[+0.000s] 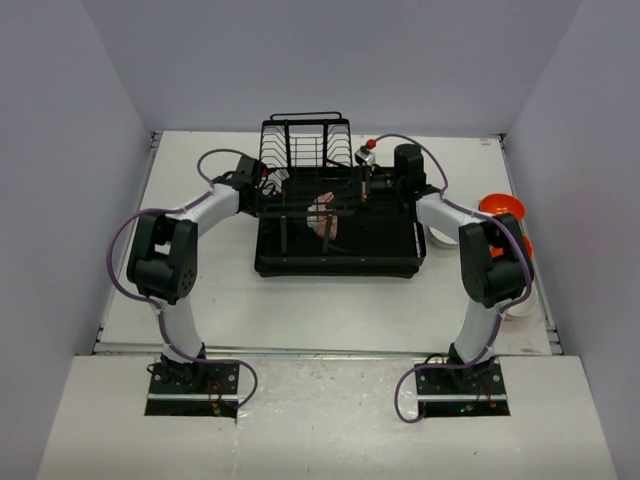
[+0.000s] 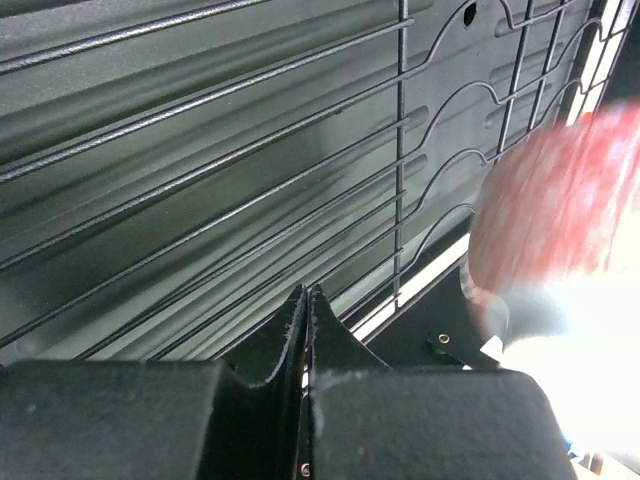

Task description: Unload the bowls from the dish rack

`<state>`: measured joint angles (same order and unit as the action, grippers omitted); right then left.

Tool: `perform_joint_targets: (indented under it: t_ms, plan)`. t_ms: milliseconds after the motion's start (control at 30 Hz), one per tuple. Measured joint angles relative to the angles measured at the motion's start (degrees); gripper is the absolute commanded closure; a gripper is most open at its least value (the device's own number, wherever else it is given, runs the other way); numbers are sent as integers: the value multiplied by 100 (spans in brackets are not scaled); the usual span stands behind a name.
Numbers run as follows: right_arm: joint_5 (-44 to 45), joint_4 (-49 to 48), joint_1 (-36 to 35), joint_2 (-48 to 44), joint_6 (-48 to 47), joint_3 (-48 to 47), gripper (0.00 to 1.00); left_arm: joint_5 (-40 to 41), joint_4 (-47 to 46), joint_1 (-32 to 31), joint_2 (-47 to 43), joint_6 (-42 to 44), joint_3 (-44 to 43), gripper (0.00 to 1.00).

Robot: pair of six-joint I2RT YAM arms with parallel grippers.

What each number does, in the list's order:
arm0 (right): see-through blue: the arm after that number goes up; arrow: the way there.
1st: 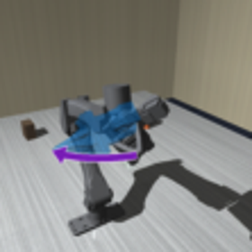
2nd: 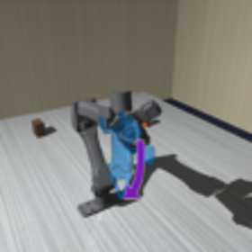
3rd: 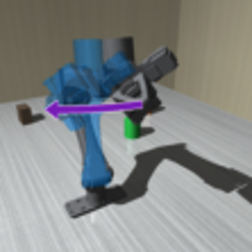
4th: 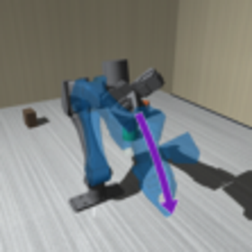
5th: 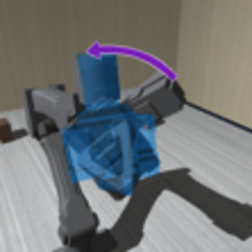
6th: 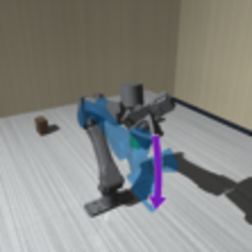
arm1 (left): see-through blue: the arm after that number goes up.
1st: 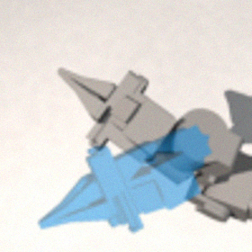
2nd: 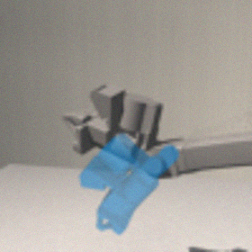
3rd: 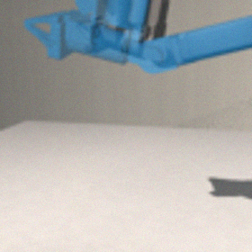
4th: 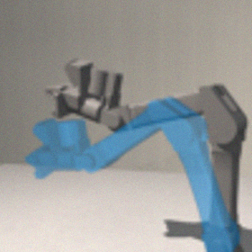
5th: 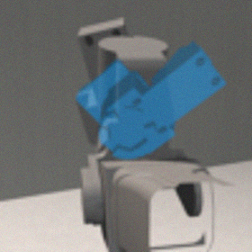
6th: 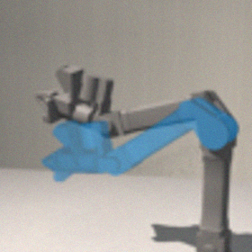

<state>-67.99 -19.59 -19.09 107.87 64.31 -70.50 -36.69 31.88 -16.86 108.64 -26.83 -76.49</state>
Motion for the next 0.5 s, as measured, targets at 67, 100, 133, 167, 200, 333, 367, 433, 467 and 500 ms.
perform_joint_targets:
  t_ms: [67,100,133,167,200,333,367,433,467,500]
  plan:
    - [63,402,164,-74,-284,-31,100,22,4,11,-11,2,0,100]
    - [111,627,254,-101,-437,-61,100,35,7,15,-22,2,4,100]
    - [149,892,358,-118,-629,-101,100,46,4,20,-35,2,17,100]
    - [184,1126,461,-129,-807,-136,100,48,11,28,-50,2,35,100]
    - [240,1384,577,-144,-1003,-177,100,48,17,37,-68,2,44,99]
    - [424,2310,1082,-225,-1676,-319,100,50,9,111,-144,2,61,93]
    - [459,2533,1204,-256,-1836,-365,100,50,-4,140,-186,2,79,92]
    - [588,3003,1467,-328,-2168,-511,100,48,-2,192,-262,4,103,89]
    - [656,3237,1591,-374,-2328,-595,100,48,-7,221,-295,4,107,84]
    - [717,3407,1696,-426,-2450,-658,100,48,-11,251,-321,4,107,82]
